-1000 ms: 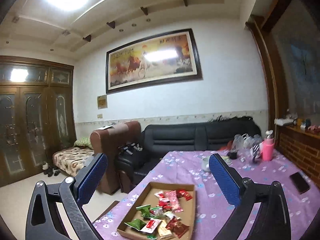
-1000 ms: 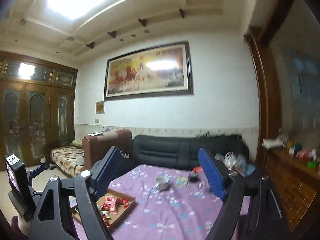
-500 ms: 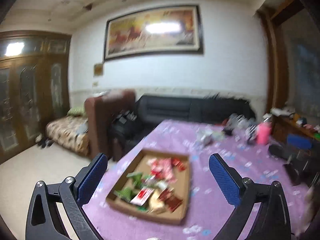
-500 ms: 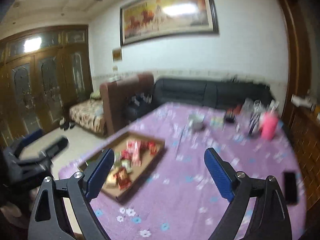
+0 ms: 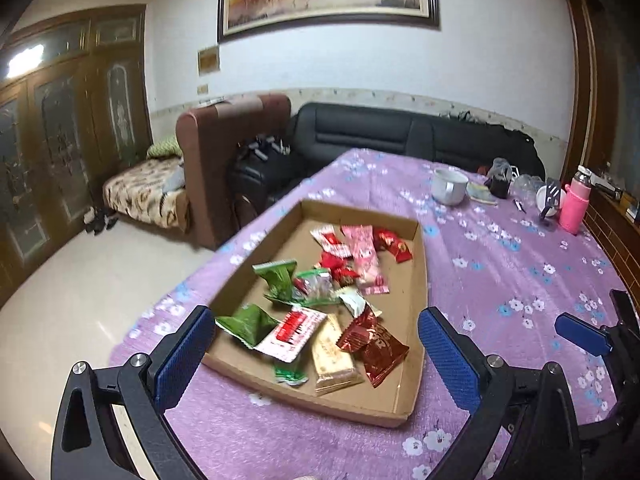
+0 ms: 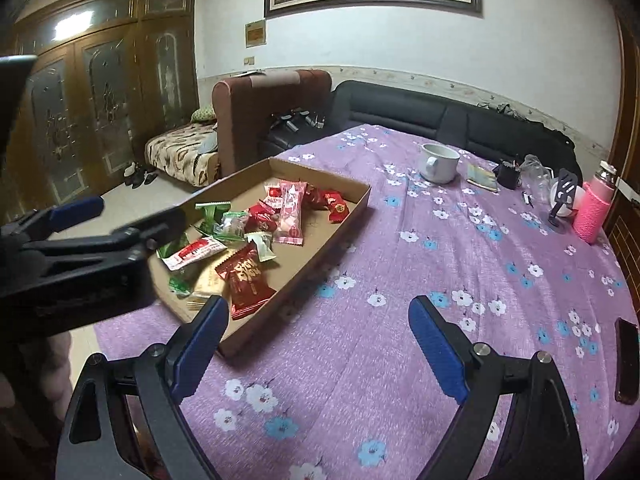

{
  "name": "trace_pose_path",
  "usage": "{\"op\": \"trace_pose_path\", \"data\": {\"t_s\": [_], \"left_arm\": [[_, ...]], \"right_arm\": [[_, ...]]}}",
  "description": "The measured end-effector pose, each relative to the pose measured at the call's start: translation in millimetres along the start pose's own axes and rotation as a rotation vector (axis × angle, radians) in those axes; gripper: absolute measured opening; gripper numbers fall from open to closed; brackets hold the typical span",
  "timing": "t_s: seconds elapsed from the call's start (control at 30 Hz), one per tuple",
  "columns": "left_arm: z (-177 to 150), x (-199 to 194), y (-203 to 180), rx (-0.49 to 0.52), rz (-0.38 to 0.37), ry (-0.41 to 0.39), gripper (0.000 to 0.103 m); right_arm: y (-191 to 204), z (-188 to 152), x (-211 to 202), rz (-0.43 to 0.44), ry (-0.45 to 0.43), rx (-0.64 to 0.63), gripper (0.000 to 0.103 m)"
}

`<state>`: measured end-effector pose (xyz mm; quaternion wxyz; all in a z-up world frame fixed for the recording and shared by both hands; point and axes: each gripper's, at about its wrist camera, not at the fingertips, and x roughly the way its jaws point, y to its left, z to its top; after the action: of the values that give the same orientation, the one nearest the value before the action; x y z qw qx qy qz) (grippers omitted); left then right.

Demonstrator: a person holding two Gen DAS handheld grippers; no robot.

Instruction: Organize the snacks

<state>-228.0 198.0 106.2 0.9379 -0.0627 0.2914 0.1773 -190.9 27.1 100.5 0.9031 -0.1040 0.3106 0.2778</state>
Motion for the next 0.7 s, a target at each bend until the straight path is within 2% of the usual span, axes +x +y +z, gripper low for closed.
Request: {"op": "trace_pose_path", "data": {"t_s": [0.1,0.4,0.7], "left_arm": [[-1.0,17.7,-0.7,-0.005,-0.008,0.043,0.103],[-1.9,50.4,3.7,-0.024,-0.021,0.096,0.103],[-2.4,60.5,2.5,-0.015,-0.020,0.105,0.103]], "right_arm": [[-4.4,0.9,12.7,0.005,0.020,0.016,0.091],[-3.7,-2.8,46.9,0.036,0.098,0.037,0.091],[1.4,-3.1,53.4,0.033,0.112,0.021,0.091]]}}
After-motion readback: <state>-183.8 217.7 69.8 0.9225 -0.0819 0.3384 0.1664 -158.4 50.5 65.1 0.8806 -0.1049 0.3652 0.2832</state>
